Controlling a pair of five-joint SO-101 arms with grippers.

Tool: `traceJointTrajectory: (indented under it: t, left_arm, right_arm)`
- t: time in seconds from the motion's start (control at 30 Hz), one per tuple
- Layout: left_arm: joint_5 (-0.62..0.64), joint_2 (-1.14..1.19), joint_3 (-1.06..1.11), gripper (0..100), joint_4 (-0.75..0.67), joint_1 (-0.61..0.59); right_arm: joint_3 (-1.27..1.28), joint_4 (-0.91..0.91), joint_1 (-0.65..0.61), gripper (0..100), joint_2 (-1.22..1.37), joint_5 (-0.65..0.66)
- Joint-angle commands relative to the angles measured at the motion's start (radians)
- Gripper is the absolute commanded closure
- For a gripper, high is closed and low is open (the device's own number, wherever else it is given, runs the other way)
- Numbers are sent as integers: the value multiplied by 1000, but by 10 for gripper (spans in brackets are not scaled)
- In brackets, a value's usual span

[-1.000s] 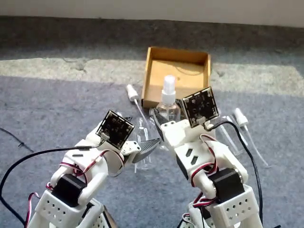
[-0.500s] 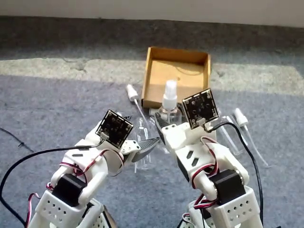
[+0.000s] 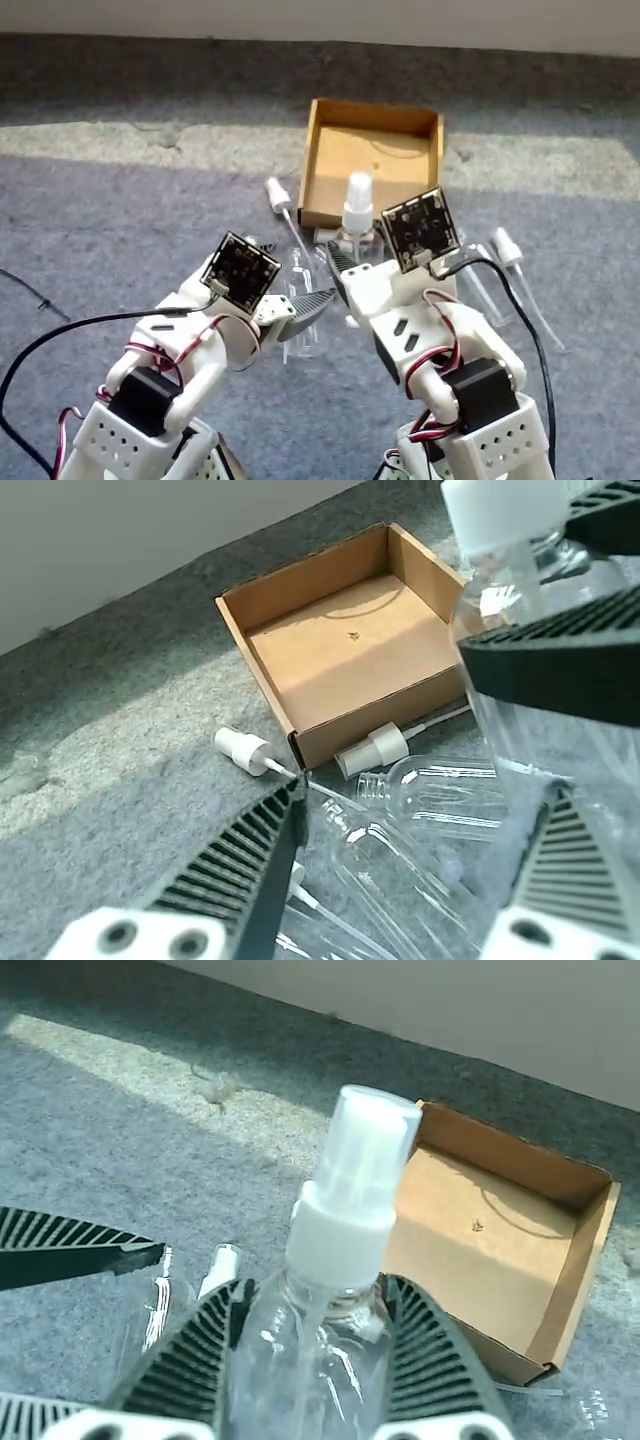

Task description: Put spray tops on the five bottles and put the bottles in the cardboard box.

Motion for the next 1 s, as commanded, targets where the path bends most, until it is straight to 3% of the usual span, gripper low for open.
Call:
traceJointTrajectory:
  t: [0.0,0.13,0.3,0.47,0.7,0.8,0.97]
  left_arm:
    - [11,-10,-65,675,51,124]
    - [8,-1,-70,675,51,102]
    - [8,-1,-51,675,-6,10]
    - [6,1,8,675,-64,1]
    - [6,-2,8,675,-63,5]
    - [8,-10,7,675,-63,19]
    - [9,-10,-21,675,-6,73]
  right_arm:
    - [-62,-94,-12,995,-16,-12]
    - [-62,-116,-13,995,-22,-86]
    - [-76,-25,-47,995,-22,-83]
    - [-122,59,-113,995,-22,-32]
    - [-131,59,-111,995,-19,-29]
    - [-127,-10,-101,995,-15,2]
    - [-82,-226,54,995,28,124]
